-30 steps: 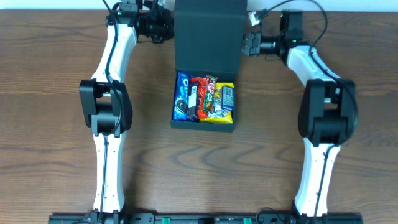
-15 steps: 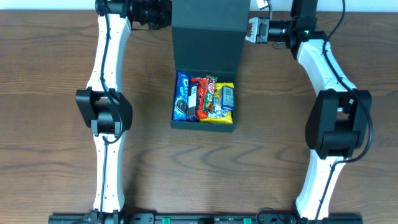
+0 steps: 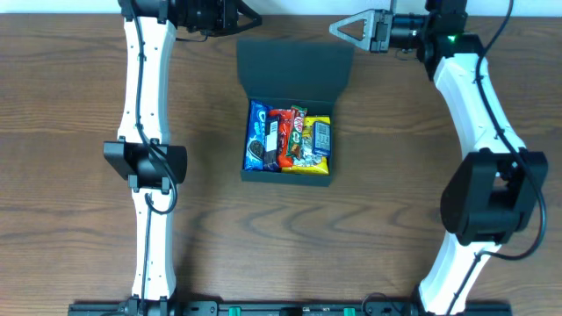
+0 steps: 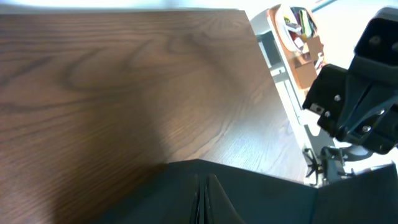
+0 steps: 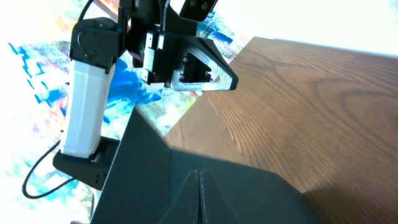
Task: Pack container
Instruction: 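Push the lid forward with both grippers to close the box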
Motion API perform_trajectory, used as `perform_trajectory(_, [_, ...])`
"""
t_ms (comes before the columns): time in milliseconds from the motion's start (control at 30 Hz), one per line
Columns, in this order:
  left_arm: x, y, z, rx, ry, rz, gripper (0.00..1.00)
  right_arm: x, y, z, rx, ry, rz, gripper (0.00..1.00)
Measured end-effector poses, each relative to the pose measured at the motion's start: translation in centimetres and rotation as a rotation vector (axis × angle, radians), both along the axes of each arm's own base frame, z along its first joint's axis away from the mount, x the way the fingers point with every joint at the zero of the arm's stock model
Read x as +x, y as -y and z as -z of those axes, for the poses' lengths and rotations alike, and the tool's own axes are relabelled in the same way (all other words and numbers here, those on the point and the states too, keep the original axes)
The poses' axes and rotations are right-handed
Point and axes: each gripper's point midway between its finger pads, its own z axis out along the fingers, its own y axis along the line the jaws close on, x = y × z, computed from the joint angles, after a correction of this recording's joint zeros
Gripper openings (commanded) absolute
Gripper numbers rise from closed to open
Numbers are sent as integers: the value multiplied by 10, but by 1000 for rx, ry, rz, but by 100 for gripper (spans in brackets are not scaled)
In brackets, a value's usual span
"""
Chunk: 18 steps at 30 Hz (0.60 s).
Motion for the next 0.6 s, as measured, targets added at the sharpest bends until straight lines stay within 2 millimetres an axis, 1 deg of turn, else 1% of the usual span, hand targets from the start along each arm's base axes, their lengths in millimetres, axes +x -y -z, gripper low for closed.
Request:
perform_trajectory(167, [-8,-5,-1,48,7,-2,6,-9,-1,-9,-3,-11,-3,2])
perform_trajectory(267, [-8,-8,-1,80,25,-11,6,-13,-3,-13,-5,-2,-9,2])
perform_trajectory(333, [-7,-10,-2,96,39,-20,6,-14,-4,-13,-12,-8,-3,2])
perform_trajectory(367, [-6,-12,-1,107,41,-27,6,-13,-3,-10,-23,-29,13,2])
perform_trajectory(433, [-2,-17,3,141,28,-65,6,-7,1,5,-73,-114,86,2])
perform_trajectory(500, [5,-28,13,203,-16,-150,6,2,10,31,-167,-244,212,2])
perform_trajectory(567, [8,-40,22,261,-67,-233,6,10,24,60,-283,-352,347,2])
perform_trajectory(600, [9,-45,27,286,-91,-267,6,11,30,70,-325,-380,393,2])
